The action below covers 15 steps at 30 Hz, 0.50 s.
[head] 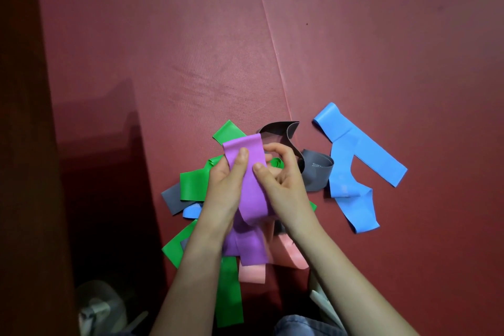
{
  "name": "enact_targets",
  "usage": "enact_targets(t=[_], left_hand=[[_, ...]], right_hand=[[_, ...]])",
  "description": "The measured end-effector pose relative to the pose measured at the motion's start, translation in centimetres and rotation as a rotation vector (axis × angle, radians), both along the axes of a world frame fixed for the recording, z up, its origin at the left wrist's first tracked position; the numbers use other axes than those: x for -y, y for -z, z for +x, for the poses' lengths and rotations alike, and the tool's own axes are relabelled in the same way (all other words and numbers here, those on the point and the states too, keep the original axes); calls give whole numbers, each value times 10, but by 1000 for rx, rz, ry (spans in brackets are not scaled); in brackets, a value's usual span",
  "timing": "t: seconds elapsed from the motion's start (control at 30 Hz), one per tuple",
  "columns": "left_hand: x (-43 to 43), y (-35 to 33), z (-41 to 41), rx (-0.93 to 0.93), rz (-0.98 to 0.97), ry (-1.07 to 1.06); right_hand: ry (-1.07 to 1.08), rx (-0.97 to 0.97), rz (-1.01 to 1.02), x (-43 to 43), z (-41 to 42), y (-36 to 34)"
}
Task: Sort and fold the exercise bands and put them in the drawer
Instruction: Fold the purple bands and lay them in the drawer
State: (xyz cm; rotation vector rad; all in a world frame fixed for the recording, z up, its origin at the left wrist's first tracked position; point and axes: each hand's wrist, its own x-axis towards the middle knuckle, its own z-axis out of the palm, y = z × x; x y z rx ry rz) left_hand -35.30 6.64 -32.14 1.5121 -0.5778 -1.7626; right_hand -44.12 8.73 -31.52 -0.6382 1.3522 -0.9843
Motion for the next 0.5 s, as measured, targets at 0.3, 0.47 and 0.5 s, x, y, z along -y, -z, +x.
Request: enact_targets(t=[0.3,0.47,0.5], left_hand=[[14,-28,5,-7,-122,-70],[19,-38,5,23,-152,-107],[20,-40,6,31,-158,-120]], right_hand=[[-581,-478,-28,-20,-25,33],[-598,-482,-71,-20,-27,26],[-583,-447,-48,-19,-26,22]])
